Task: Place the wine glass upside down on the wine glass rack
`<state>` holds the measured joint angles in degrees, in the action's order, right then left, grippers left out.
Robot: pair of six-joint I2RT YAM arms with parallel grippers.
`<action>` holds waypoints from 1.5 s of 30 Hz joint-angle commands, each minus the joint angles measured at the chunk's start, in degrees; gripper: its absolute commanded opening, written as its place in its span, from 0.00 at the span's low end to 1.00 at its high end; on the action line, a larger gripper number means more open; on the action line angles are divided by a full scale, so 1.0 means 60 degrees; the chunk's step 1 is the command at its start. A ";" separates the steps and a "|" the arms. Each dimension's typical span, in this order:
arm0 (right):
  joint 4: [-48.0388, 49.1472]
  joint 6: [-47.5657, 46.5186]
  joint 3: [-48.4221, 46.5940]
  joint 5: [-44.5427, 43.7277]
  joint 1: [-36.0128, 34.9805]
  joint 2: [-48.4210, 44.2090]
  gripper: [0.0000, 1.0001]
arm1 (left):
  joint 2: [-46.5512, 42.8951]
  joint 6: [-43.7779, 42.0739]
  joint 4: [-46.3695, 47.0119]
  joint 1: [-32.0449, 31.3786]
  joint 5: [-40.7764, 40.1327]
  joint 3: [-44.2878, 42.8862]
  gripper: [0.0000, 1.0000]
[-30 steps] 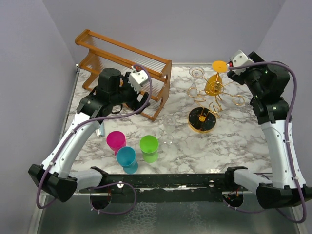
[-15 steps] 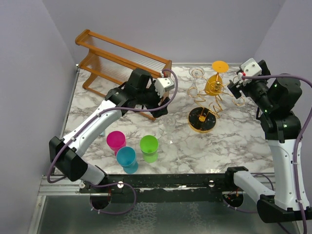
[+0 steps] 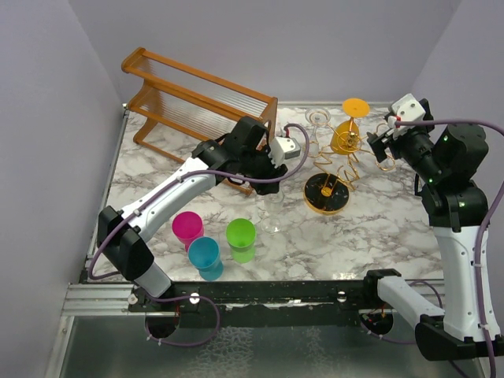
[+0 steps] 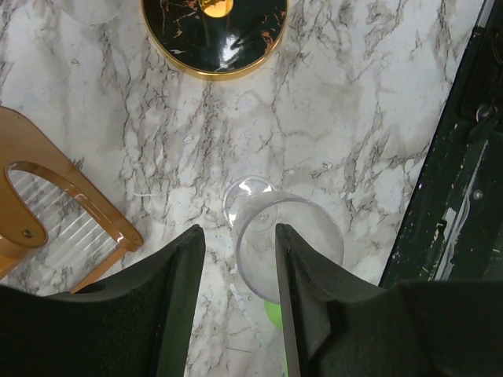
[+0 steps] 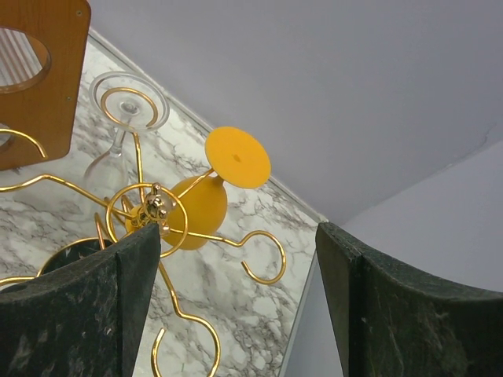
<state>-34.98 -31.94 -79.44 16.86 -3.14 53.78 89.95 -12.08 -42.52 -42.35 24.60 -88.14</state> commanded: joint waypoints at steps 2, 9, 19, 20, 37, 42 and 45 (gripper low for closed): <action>-0.0078 0.0329 -0.0170 0.0191 0.0039 -0.0142 0.79 | 0.0216 -0.0451 -0.0461 -0.0303 -0.0366 -0.0331 0.40; 0.0013 0.0402 0.0054 0.0280 0.0110 -0.0209 0.78 | 0.0319 -0.0729 -0.0501 -0.0439 -0.0662 -0.0300 0.22; 0.0488 0.0284 0.0218 -0.0987 0.0127 -0.0115 0.83 | -0.0253 -0.1127 -0.0665 -0.0473 -0.0381 -0.0278 0.00; 0.0495 0.0261 0.0190 -0.1068 0.0127 -0.0079 0.84 | -0.0389 -0.1154 -0.0688 -0.0481 -0.0336 -0.0292 0.00; -0.0612 0.3168 -0.0917 0.4609 0.0127 0.0708 0.83 | -0.2740 -0.1046 -0.1695 0.1660 0.3597 -0.1865 0.00; -0.0195 0.4681 -0.1034 0.6248 0.0114 0.1240 0.82 | -0.3120 0.0274 -0.0924 0.2377 0.3869 -0.2557 0.00; -0.0147 0.5320 -0.1297 0.6983 0.0113 0.1644 0.80 | -0.3153 0.0930 -0.0452 0.2414 0.2851 -0.3201 0.00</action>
<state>-37.28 -9.15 -84.33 47.46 -2.61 61.10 72.71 -13.69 -50.85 -28.23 42.94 -102.30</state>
